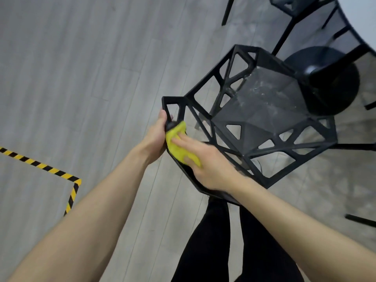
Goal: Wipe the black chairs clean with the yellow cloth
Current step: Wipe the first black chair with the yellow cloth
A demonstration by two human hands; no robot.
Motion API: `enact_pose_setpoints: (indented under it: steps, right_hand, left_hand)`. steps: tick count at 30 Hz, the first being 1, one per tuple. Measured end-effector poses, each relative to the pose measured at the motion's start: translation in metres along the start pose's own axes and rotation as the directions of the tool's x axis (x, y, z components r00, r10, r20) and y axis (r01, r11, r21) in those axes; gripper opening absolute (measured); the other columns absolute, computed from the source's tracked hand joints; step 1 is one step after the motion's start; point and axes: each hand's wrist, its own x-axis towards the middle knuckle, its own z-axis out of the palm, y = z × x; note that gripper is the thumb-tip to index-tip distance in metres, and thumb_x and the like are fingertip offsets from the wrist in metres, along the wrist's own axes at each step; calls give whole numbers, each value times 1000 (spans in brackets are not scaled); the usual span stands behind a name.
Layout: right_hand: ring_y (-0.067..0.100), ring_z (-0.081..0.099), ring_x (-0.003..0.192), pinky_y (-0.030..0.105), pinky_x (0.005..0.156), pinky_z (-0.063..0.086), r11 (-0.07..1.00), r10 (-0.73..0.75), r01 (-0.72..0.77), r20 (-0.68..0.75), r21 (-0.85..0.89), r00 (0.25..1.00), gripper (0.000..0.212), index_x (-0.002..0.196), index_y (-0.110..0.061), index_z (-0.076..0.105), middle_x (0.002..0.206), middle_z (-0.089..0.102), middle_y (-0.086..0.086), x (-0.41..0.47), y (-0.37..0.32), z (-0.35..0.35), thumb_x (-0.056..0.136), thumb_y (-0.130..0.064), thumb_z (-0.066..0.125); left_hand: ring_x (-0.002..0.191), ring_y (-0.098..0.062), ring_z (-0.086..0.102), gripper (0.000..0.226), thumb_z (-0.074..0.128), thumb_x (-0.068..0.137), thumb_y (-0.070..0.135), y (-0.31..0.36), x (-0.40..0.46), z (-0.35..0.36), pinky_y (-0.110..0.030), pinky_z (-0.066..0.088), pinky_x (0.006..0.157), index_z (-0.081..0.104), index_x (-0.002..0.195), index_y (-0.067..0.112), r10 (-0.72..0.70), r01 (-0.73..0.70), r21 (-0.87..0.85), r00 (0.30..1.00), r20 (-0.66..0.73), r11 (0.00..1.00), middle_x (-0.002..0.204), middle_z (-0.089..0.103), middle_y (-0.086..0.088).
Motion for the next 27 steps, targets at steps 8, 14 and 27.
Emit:
enact_pose_setpoints:
  steps: [8, 14, 27]
  right_hand:
    - [9, 26, 160, 39, 129, 29, 993, -68, 79, 121, -85, 990, 65, 154, -28, 55, 170, 36, -13, -92, -4, -7, 98, 5, 63]
    - [14, 38, 154, 41, 122, 39, 999, 4, -5, -21, -43, 1000, 62, 151, -23, 55, 166, 45, -3, 15, -9, 9, 96, 4, 62]
    - [4, 52, 143, 34, 121, 42, 982, 125, -103, -132, 160, 983, 54, 145, -27, 65, 152, 61, -10, -1, -4, 2, 99, 1, 64]
  left_hand:
    - [153, -7, 40, 99, 32, 89, 87, -3, 4, -15, -44, 22, 134, 42, 165, 24, -15, -1, 210, 997, 75, 978, 162, 43, 16]
    - [108, -15, 75, 68, 27, 110, 70, -4, 3, -10, -37, 54, 102, 72, 108, 20, -14, 8, 161, 999, 36, 987, 103, 80, 4]
    - [132, -18, 64, 74, 22, 112, 69, -11, 3, -1, -35, 49, 111, 65, 144, 19, 69, -57, 217, 997, -47, 974, 134, 73, -1]
